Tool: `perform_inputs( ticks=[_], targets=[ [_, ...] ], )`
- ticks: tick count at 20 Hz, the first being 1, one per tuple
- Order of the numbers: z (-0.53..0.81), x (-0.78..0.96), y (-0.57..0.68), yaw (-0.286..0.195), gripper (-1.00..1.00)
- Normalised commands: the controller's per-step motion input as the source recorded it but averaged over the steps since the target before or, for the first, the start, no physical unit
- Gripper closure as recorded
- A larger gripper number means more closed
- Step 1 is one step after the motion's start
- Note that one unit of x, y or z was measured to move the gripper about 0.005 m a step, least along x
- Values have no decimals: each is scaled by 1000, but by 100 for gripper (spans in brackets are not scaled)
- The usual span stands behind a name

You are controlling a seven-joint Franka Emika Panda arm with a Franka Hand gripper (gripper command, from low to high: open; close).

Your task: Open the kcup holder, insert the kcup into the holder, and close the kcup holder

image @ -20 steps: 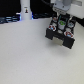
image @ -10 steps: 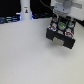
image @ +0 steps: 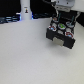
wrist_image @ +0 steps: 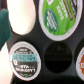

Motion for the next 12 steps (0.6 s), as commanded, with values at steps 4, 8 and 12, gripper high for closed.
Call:
perform_inputs(
  ticks=[4, 8, 12],
  targets=[
    [274, 498, -405, 66, -100],
    [212, 543, -423, 43, -100],
    [169, 608, -425, 24, -100]
  ],
)
